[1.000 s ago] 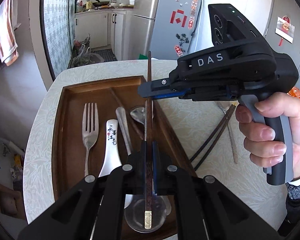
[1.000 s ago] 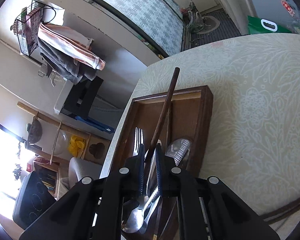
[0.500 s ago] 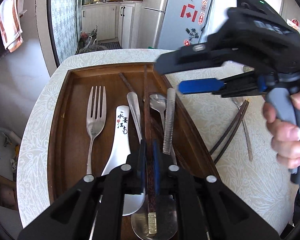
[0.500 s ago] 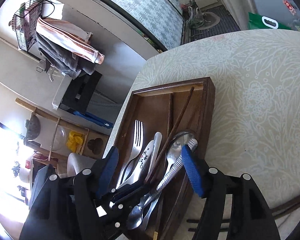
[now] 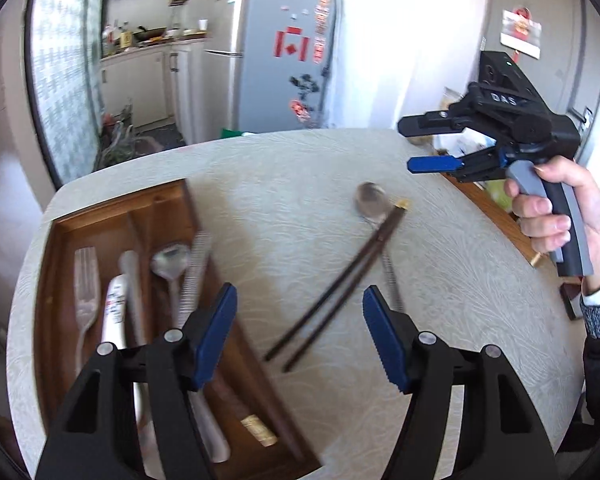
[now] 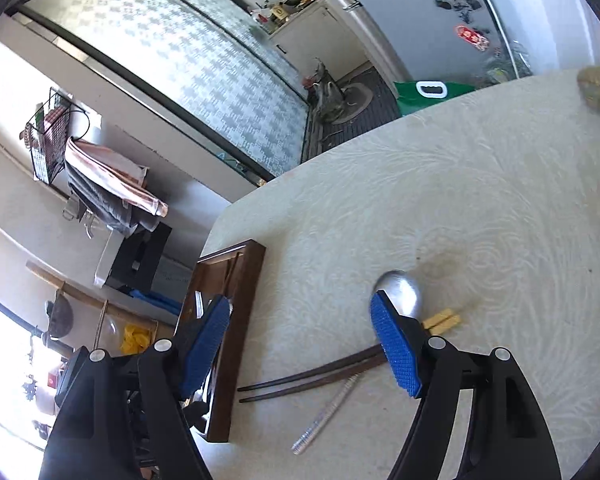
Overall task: Organize utensils
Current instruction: 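Move the left tool back toward the remaining chopsticks and spoon, then close the left tool on one gold-tipped dark chopstick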
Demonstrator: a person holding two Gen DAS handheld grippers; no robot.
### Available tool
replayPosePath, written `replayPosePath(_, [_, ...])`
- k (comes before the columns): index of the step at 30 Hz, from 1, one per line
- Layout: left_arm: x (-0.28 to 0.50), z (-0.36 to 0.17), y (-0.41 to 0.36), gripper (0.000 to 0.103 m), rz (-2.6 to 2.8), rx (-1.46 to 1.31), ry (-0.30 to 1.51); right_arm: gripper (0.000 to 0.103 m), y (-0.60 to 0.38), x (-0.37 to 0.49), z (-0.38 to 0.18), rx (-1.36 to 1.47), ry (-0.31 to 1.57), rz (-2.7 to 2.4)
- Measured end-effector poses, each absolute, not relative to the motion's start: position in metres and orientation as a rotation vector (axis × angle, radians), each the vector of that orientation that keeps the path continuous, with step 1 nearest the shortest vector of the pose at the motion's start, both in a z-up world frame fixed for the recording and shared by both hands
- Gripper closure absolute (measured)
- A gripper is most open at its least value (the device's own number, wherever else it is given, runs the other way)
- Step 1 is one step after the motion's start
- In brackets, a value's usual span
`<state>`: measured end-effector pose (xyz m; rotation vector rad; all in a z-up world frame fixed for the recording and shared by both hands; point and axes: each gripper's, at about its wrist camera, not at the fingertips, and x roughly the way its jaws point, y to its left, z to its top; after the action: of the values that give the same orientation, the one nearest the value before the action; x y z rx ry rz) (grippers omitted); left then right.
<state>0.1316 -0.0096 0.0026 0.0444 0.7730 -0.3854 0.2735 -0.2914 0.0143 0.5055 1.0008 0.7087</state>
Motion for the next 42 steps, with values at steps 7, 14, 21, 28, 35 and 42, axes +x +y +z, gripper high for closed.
replayPosePath(7, [0.143,-0.007,-0.050,0.034,-0.450,0.101,0.791,0.029,-0.318,0.273,-0.013,0.537,1.020,0.686])
replayPosePath(14, [0.153,-0.020,-0.075,0.034,-0.485,0.149,0.814,0.032,-0.332,0.278,-0.034,0.580,1.049,0.649])
replayPosePath(21, [0.165,-0.030,-0.077,0.034,-0.451,0.176,0.842,0.035,-0.334,0.282,-0.047,0.621,1.067,0.639])
replayPosePath(28, [0.174,-0.042,-0.078,0.037,-0.430,0.192,0.866,0.035,-0.331,0.281,-0.046,0.630,1.057,0.645])
replayPosePath(35, [0.182,-0.047,-0.078,0.037,-0.416,0.189,0.876,0.035,-0.329,0.282,-0.049,0.640,1.056,0.653])
replayPosePath(42, [0.185,-0.050,-0.077,0.038,-0.388,0.152,0.901,0.035,-0.328,0.282,-0.050,0.630,1.055,0.661])
